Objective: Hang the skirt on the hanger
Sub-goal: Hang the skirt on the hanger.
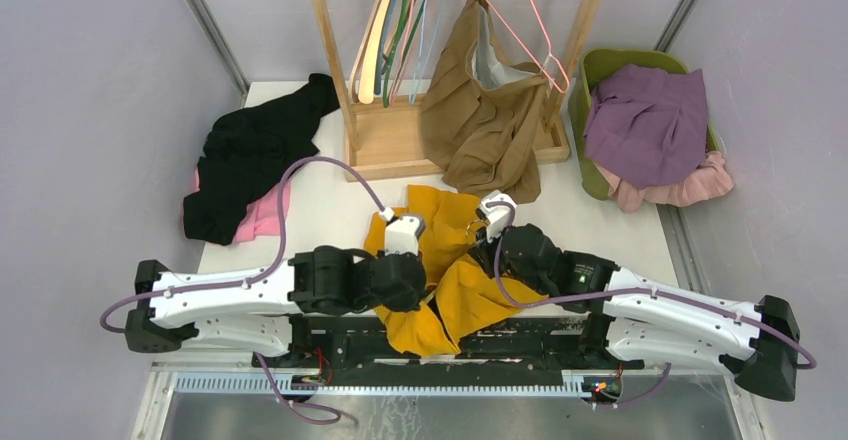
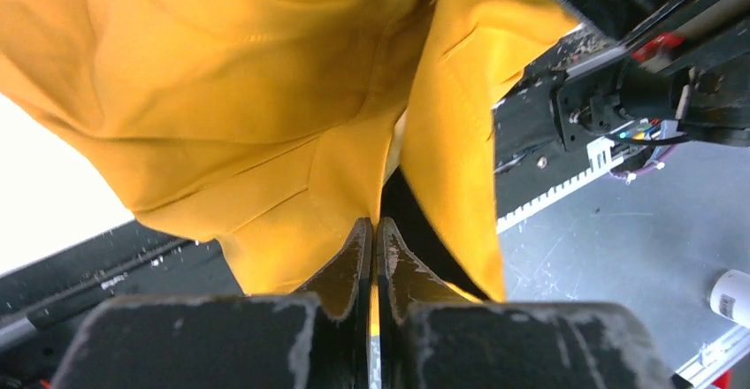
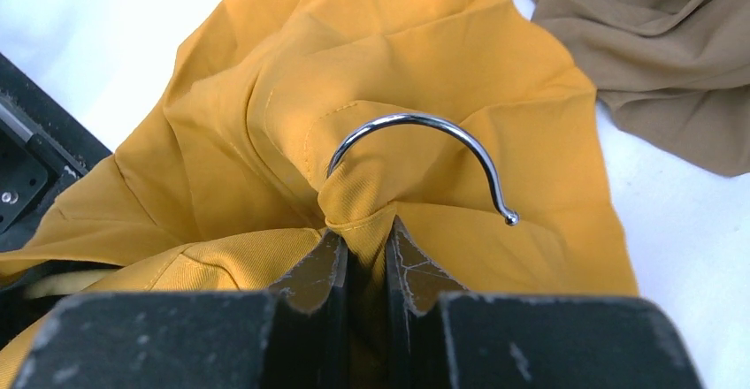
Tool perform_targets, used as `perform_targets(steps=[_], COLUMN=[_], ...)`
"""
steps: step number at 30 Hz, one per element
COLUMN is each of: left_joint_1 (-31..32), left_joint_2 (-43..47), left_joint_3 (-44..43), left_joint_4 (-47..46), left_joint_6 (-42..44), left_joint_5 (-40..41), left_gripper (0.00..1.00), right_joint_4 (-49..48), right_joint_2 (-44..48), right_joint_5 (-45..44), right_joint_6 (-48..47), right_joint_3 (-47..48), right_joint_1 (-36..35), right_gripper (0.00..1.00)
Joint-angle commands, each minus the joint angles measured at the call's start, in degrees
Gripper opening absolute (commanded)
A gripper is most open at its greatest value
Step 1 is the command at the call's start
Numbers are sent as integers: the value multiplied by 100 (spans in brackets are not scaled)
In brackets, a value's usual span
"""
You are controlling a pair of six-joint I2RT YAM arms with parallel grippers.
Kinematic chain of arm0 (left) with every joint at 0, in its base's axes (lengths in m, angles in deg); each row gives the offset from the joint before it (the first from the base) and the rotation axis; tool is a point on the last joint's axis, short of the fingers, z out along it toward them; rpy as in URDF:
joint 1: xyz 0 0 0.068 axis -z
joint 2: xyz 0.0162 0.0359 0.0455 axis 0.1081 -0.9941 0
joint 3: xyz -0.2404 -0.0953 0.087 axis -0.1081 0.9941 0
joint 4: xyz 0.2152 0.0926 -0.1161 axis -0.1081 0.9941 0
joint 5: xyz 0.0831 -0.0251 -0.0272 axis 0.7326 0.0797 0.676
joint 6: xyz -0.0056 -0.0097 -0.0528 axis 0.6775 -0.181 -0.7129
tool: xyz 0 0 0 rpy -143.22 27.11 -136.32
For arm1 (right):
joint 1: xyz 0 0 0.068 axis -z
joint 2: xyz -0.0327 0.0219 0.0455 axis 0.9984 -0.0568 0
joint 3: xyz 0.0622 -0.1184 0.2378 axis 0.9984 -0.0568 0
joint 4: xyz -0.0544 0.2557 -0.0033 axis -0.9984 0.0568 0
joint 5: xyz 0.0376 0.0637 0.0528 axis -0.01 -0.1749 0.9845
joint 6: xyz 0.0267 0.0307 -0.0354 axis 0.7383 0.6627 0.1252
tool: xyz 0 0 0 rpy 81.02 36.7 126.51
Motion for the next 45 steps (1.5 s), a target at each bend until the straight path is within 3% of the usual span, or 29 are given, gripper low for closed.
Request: perform_targets(steps=[1,12,20,33,45], left_joint_1=[-383,-1257,-1557,-1666,-1735], left_joint_2=[-321,-1097,-944,-863,-1453], left_joint_3=[-933,-3124,-3192,-3457,-5168], left_joint_4=[-703,-173,278,861,1310], left_joint_6=[1196,2513,2646,2726,3194], left_joint_5=[43,-55,-99,-53,-136], left_gripper=[3,3,3,3,3], right_joint_4=[-214,167,433,574,439], right_joint_2=[-13,84,530,483,332], right_joint_5=[-338,-1451,-1880,-2298,-2039], right_joint_6=[-202,-1074,-1666,-2345,-2472], right_joint_3=[624,1590,1938,2216,2237], right_joint_1=[-111,-140,-140,-141,-141], right_gripper=[1,1,1,1,1])
